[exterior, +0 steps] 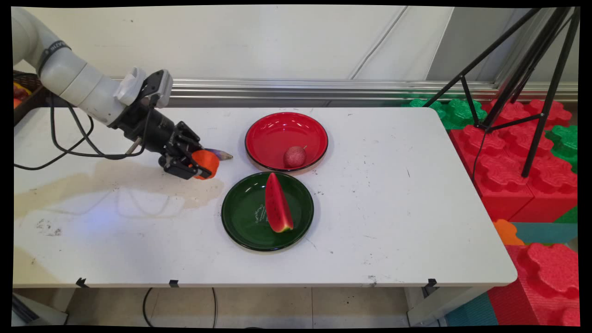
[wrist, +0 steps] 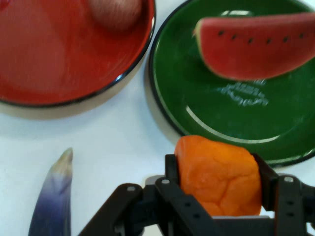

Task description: Place the picked object on the table

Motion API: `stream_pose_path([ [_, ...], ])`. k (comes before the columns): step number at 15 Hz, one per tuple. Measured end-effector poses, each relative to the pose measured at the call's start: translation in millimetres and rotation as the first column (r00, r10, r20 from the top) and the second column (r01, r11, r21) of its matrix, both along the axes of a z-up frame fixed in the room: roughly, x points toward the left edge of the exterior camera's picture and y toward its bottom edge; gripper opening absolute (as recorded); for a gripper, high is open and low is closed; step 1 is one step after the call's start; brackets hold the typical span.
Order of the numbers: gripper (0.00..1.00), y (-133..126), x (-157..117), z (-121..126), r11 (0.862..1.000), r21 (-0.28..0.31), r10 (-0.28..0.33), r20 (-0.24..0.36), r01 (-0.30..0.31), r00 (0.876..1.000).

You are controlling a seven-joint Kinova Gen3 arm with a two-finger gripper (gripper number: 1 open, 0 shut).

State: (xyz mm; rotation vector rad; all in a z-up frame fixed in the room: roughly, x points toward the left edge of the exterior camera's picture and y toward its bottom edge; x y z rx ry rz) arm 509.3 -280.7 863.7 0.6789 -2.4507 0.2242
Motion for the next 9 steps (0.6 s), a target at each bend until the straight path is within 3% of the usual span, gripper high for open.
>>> stream_pose_path([
  [9,0.00,-13.1,21.1,-33.5,0.998,0.036,0.041,0.047,-0.043,0.998],
])
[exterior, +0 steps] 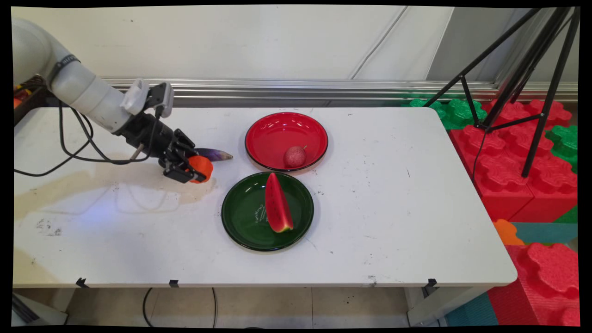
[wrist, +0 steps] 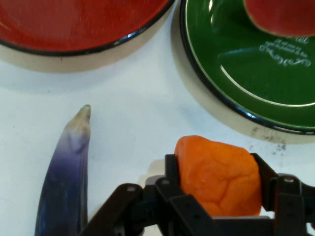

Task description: Place the picked object on the table

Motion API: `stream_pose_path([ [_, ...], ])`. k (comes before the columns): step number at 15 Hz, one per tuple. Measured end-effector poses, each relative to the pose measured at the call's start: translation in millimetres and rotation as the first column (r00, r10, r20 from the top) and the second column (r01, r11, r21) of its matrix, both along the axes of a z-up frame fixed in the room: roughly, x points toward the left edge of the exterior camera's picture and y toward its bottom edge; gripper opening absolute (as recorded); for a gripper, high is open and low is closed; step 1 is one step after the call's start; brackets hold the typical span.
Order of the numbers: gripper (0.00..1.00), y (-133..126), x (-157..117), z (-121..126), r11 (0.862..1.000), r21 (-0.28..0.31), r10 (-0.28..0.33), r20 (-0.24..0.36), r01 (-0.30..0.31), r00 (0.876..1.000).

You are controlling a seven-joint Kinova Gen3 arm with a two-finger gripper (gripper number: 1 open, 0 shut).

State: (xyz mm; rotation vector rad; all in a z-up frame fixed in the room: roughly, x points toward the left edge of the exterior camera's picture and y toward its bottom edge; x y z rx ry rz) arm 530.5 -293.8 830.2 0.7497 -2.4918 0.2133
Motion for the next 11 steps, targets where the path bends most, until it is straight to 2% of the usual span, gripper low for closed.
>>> stream_pose_path([
  [8,0.00,-10.5,4.2,-28.8,1.000,0.030,-0.002,0.010,0.002,1.000],
  [9,1.00,-11.4,4.9,-30.9,1.000,0.030,-0.004,0.008,0.004,1.000],
  [11,1.00,-12.8,7.0,-34.1,1.000,0.028,-0.007,0.004,0.007,1.000],
])
